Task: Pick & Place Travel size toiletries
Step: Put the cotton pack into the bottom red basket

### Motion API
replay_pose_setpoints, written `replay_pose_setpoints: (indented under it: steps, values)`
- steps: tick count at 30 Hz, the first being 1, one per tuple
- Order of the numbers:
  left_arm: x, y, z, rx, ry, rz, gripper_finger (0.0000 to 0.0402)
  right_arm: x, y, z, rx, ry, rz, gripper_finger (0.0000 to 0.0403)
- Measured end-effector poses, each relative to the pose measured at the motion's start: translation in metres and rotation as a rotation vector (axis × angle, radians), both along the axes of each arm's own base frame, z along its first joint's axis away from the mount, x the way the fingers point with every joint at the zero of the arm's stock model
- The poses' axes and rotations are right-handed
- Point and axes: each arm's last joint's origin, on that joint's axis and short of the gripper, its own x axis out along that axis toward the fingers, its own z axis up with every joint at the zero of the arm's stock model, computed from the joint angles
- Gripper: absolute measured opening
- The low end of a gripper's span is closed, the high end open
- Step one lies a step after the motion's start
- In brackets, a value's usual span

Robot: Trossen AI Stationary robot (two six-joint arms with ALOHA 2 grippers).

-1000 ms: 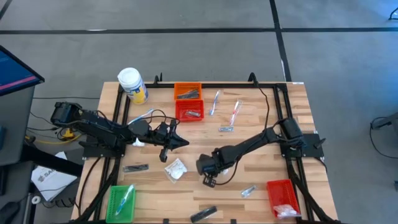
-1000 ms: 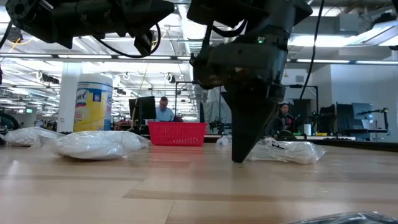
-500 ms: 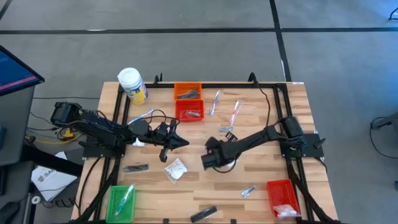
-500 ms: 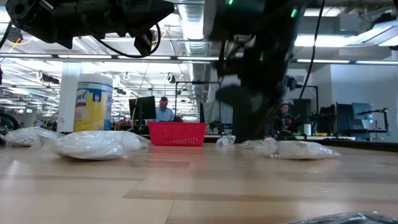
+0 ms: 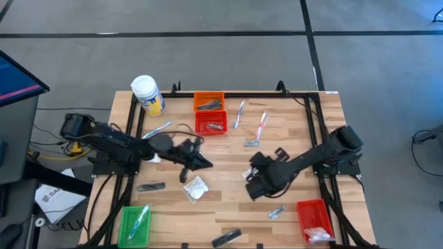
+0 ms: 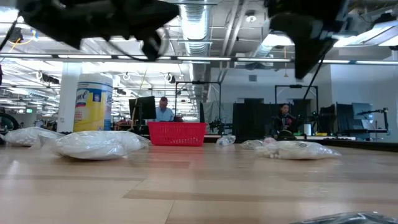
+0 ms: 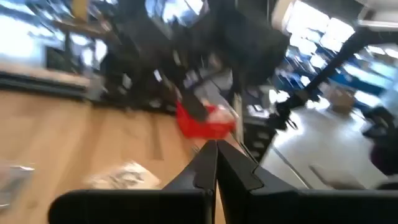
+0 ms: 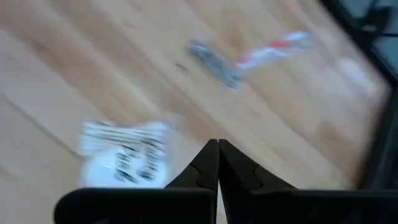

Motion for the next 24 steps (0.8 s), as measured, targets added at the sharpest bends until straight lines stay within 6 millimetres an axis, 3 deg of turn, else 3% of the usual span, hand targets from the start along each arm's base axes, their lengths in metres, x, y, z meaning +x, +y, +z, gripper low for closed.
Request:
replay_pose_setpoints:
  steps: [6, 11, 17, 20, 24]
  values:
    - [0.049, -0.010, -0.027, -0.042, 0.297, -0.163, 0.0000, -0.016, 0.011, 0.011, 0.083, -0.056, 0.021, 0.0000]
    - [0.081, -0.012, -0.051, -0.038, 0.403, -0.154, 0.0000, -0.034, 0.010, -0.006, 0.250, -0.076, 0.019, 0.0000]
    - [0.090, -0.012, -0.051, 0.041, 0.368, -0.074, 0.0025, -0.061, -0.001, -0.034, 0.438, -0.344, 0.070, 0.0000]
    - [0.091, -0.014, -0.053, 0.090, 0.360, 0.024, 0.0056, -0.075, -0.011, -0.043, 0.484, -0.489, 0.075, 0.0000]
    - [0.095, -0.012, -0.063, 0.010, 0.415, 0.077, 0.0108, -0.089, -0.020, -0.048, 0.528, -0.603, 0.067, 0.0000]
